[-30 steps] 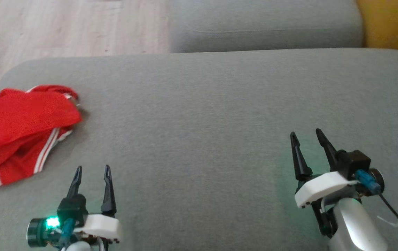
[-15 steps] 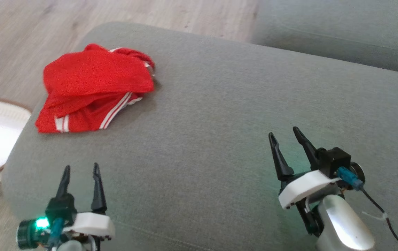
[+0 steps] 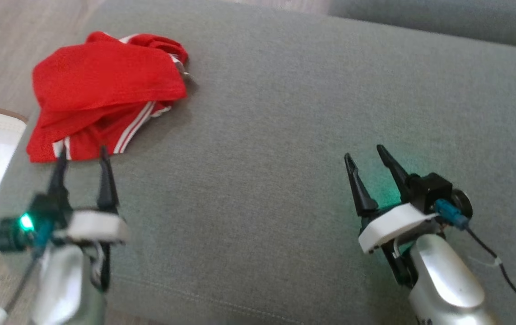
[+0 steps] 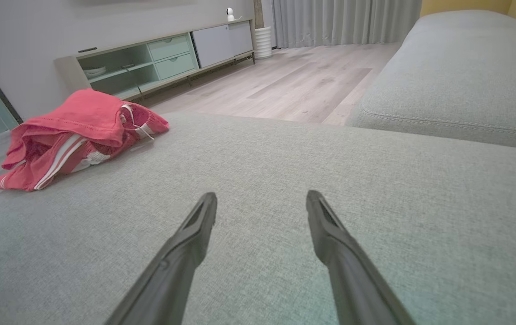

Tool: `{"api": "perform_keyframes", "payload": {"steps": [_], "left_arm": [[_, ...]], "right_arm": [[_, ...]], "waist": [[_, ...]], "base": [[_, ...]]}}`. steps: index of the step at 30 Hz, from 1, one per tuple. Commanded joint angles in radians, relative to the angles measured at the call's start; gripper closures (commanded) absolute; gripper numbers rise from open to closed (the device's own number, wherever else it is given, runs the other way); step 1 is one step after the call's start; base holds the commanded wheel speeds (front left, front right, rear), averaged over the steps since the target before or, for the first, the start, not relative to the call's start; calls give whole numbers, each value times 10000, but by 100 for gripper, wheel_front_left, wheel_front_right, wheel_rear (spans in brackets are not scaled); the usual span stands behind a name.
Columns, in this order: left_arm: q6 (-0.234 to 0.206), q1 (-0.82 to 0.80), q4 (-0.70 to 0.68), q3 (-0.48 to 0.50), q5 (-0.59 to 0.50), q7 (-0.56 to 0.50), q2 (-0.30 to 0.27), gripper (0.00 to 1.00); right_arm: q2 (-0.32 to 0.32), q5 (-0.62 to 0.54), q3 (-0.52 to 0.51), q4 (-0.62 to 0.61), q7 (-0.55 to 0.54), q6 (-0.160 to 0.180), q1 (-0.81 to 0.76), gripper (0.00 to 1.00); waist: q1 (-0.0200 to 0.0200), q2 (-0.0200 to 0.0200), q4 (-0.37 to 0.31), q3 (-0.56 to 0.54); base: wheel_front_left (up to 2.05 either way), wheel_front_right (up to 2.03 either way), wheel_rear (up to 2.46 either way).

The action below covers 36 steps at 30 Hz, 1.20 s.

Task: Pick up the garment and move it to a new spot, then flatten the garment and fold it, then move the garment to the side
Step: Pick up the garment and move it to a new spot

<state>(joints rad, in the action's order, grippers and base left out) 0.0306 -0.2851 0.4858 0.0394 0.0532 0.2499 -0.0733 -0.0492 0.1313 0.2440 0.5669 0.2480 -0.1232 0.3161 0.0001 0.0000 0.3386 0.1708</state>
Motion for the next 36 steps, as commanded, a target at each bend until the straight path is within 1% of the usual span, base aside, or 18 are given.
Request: {"api": "perform_keyframes", "payload": {"steps": [1,5,8,11,13,20,21,24,26,27,28,29,31,36], "left_arm": [[79,-783,-120,490,101,118,-469,0],[421,-2007,884,507,80,118,-1117,0],[749,-3015,1878,207,-15,118,-1797,0],[938,-3895,2895,-85,188,-4,-2362,0],[982,-4367,3476,-333,366,-149,-2720,0],[998,-5261,4824,-2009,1674,-883,-3522,0],[998,-5386,5080,-2249,1935,-1005,-3717,0],[999,-5540,5597,-2375,2155,-1219,-3930,0],[997,-5607,5892,-2431,2187,-1315,-3975,0],[997,-5647,6012,-2454,2187,-1314,-3994,7],[998,-5690,6107,-2479,2192,-1275,-4001,65],[955,-5745,6207,-2456,2216,-1203,-4022,100],[809,-5879,6339,-2491,2165,-1013,-4059,100],[218,-6346,6221,-2522,1982,-270,-4244,100]], "right_arm": [[-10,-61,228,-358,138,-75,436,0],[-10,-69,319,-455,138,-75,642,0],[-10,-102,437,-550,138,-75,822,0],[-10,-161,531,-633,138,-75,985,0],[-10,-199,582,-643,138,-75,1069,0],[-10,-248,677,-756,138,-75,1262,0],[-10,-275,688,-807,138,-75,1303,0],[-10,-294,682,-838,138,-75,1339,0],[-10,-284,683,-842,138,-75,1317,0],[-10,-284,675,-841,138,-75,1306,0],[-10,-286,659,-835,138,-75,1292,0],[-10,-284,630,-829,138,-75,1278,0],[-10,-273,576,-811,138,-75,1255,0],[-10,-141,468,-769,138,-75,1148,0]], "waist": [[-1,0,-263,358],[-1,0,-533,782],[-1,0,-737,1119],[-1,0,-913,1427],[-1,0,-1042,1600],[-1,0,-1444,1955],[-1,0,-1559,2017],[-1,0,-1722,2078],[-1,0,-1815,2090],[-1,0,-1858,2104],[-1,0,-1891,2116],[-1,0,-1917,2126],[-1,0,-1951,2135],[-1,0,-1986,1844]], "base": [[0,0,0],[0,0,0],[0,0,0],[0,0,0],[0,0,0],[0,0,0],[0,0,0],[0,0,0],[0,0,0],[0,0,0],[0,0,0],[0,0,0],[0,0,0],[0,0,0]]}}
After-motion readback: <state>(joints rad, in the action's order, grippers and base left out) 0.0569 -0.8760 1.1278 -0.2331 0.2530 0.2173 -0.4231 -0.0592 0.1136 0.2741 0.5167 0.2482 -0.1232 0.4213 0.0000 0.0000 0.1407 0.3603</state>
